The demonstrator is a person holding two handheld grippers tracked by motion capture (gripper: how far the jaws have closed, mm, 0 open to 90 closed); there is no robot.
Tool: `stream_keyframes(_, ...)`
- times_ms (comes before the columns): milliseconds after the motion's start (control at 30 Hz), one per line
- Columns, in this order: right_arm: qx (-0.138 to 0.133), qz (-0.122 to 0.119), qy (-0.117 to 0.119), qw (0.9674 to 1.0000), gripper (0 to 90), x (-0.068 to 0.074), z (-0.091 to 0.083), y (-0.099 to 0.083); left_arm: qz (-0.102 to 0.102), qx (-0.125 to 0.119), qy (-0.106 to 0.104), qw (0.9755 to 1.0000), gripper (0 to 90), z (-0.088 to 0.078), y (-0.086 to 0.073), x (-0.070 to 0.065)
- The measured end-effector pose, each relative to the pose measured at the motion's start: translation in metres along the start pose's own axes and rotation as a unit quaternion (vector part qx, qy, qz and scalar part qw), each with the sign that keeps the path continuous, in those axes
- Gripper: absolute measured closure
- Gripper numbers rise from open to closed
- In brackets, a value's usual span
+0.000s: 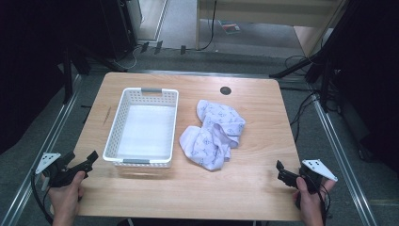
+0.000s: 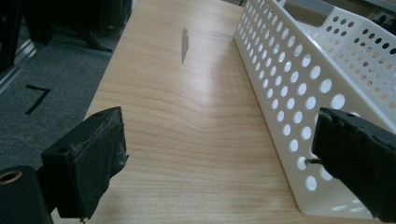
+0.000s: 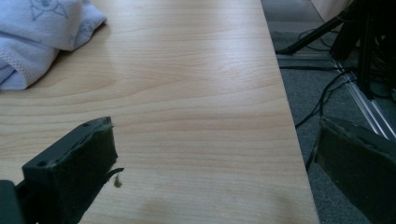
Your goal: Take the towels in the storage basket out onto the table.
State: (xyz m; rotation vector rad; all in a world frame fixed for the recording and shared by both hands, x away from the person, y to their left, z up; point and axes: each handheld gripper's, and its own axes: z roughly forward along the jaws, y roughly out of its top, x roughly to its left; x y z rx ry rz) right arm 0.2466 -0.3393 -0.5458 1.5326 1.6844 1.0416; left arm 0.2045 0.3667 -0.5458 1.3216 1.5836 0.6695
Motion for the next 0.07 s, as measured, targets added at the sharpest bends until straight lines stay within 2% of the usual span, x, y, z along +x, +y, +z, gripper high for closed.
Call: stream_keyframes(67,0.000,-0.006,0.007,1.0000,0.0,0.0009,-0.0002,0.0004,0.000,-0.002,0.001,1.0000,4.2,0.0001,0.0001,0.0003)
